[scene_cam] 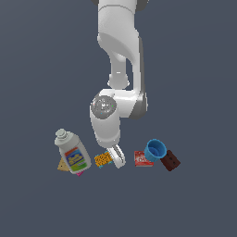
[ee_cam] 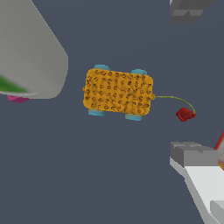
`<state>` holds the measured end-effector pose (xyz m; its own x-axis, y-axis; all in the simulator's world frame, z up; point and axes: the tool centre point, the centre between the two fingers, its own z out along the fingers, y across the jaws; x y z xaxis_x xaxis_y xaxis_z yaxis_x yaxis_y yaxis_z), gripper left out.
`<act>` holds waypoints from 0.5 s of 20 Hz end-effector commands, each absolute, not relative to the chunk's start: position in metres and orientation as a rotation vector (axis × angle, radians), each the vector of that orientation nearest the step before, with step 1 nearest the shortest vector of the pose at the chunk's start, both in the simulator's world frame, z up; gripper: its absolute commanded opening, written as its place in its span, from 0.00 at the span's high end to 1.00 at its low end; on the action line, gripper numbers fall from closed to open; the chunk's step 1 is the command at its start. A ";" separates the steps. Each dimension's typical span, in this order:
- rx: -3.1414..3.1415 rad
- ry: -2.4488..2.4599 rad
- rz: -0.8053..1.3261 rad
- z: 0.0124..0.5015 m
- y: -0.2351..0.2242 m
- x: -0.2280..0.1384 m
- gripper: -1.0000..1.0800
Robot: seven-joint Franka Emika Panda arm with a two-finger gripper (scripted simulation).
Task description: Pick up a designated object from a clutter of objects.
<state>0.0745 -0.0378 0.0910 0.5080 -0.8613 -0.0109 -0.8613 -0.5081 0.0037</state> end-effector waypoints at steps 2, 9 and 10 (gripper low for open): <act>-2.677 1.641 0.009 0.078 -0.042 0.077 0.04; -2.628 1.721 0.000 0.066 -0.045 0.079 0.04; -2.627 1.724 0.000 0.066 -0.046 0.079 0.04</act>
